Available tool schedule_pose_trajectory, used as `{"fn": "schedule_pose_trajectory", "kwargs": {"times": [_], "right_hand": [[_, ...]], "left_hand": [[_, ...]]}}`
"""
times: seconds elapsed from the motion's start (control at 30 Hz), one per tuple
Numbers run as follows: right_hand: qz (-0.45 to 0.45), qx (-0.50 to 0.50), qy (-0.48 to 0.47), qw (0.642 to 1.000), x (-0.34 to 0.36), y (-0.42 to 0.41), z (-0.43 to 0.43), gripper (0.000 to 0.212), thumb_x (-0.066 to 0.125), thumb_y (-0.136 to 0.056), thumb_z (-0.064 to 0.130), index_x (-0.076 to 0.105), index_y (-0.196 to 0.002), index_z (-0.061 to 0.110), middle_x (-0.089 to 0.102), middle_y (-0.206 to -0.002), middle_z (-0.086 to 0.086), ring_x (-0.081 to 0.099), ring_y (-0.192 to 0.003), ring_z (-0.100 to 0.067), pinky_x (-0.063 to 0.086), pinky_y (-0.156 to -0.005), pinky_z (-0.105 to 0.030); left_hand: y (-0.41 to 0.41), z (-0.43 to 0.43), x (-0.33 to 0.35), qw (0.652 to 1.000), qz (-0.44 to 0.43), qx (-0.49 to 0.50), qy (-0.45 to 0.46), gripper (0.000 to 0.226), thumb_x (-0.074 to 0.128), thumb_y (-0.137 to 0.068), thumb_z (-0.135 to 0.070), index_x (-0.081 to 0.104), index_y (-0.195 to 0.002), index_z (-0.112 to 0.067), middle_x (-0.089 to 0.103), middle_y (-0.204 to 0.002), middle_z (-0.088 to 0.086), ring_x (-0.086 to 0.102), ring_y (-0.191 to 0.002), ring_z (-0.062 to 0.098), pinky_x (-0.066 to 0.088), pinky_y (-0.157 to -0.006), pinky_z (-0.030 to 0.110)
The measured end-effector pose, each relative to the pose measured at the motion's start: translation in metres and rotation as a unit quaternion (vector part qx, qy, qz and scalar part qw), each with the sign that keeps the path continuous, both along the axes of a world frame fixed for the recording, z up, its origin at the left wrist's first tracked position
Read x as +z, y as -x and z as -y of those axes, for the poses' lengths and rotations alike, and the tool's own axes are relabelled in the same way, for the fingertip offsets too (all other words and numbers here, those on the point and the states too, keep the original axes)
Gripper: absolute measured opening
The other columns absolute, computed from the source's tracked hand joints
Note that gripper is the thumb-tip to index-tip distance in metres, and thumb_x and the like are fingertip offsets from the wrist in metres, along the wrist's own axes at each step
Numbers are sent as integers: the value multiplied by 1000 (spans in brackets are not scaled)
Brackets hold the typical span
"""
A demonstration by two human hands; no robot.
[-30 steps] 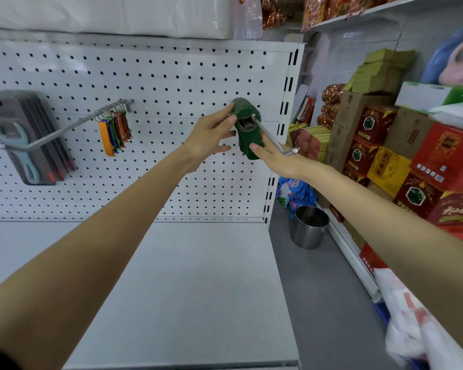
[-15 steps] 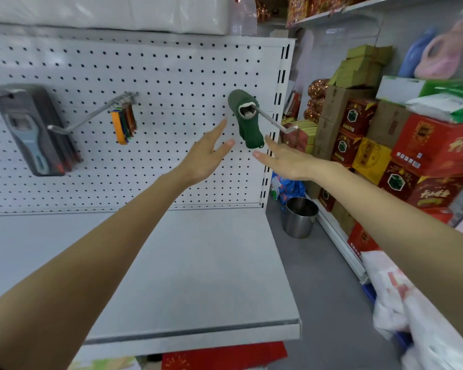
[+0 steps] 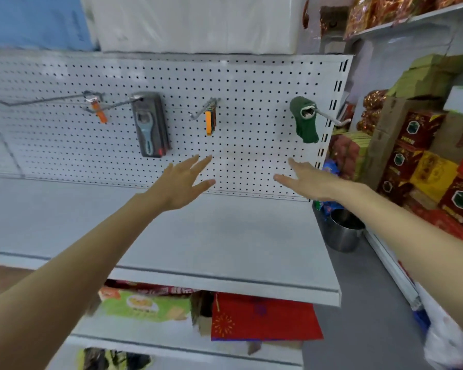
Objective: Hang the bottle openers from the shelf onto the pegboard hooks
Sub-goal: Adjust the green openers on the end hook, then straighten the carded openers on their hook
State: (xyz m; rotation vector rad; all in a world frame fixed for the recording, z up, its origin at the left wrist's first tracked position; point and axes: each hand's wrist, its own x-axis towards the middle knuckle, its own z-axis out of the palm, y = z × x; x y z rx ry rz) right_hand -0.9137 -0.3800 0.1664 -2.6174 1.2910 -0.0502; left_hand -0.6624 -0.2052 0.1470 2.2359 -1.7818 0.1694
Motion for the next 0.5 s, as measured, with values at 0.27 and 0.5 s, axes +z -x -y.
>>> {"fn": "schedule_pose_trajectory", "kwargs": {"times": [0.27,0.5], "right_hand": [[-22,82,24,996,-20,-53,-93,86,24,-86,76,-4,-153,29,6,-162,-3,15,-147,-24,21,-114,-42],[-45,131,44,989,-32,-115,-140,83,26,-89,72,-6,-152,30,6,-162,-1,16,-146,-25,22,-114,-42]], "left_hand": [[-23,-89,-15,999,-6,41,-11,68,31,-94,-60,7,-152,-34,12,-161,4,14,-147,22,6,-119,47],[-77,-120,-32,996,-73,51,6,67,32,-94,-59,6,-152,-36,9,-161,3,11,-148,21,6,-120,45]]}}
